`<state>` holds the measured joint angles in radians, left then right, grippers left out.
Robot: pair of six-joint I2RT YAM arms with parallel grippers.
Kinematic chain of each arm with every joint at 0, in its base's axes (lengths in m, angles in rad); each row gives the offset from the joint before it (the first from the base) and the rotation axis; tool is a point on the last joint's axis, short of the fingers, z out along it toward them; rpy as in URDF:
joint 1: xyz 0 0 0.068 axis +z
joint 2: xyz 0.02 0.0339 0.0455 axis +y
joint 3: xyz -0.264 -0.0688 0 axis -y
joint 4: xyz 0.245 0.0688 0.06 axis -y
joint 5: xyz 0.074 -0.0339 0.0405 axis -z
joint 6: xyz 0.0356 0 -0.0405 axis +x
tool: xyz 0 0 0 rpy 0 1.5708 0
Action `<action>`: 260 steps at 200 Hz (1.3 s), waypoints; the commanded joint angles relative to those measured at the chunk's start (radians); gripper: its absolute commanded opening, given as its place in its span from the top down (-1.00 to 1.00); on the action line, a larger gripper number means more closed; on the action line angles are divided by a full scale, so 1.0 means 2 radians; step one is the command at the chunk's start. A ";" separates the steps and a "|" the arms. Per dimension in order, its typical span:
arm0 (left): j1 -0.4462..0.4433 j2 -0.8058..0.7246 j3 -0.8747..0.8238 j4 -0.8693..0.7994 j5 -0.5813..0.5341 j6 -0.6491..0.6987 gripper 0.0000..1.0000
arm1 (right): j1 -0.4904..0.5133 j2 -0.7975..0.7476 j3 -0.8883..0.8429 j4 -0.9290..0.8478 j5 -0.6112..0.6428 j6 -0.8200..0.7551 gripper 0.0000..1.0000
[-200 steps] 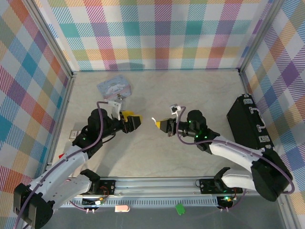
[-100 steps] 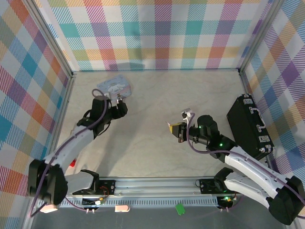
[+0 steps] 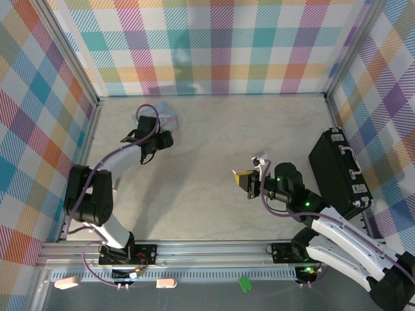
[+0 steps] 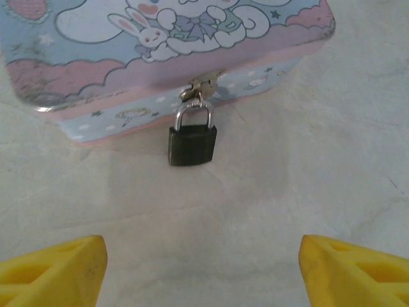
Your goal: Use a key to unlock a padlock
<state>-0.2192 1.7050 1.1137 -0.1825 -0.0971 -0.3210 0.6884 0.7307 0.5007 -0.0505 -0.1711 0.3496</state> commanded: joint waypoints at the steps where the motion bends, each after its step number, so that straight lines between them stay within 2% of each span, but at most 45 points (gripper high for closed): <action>1: 0.008 0.035 0.032 0.004 0.004 0.006 -0.48 | 0.002 -0.011 -0.013 0.000 0.004 -0.011 1.00; 53: 0.022 0.093 0.051 0.038 0.013 -0.007 -0.44 | 0.002 -0.010 -0.023 0.009 0.000 -0.014 1.00; 95: 0.035 0.125 0.062 0.062 0.037 -0.008 -0.32 | 0.002 -0.003 -0.028 0.019 0.002 -0.020 1.00; 182: 0.043 0.158 0.099 0.057 0.063 -0.022 -0.06 | 0.001 0.005 -0.033 0.026 0.005 -0.025 1.00; 260: 0.043 0.148 0.055 0.119 0.104 -0.053 0.08 | 0.001 0.004 -0.041 0.030 0.009 -0.026 1.00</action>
<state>-0.1471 2.0182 1.2739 -0.0212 0.0700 -0.3935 0.6884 0.7490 0.4297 -0.0227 -0.1638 0.3195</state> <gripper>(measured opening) 0.465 0.055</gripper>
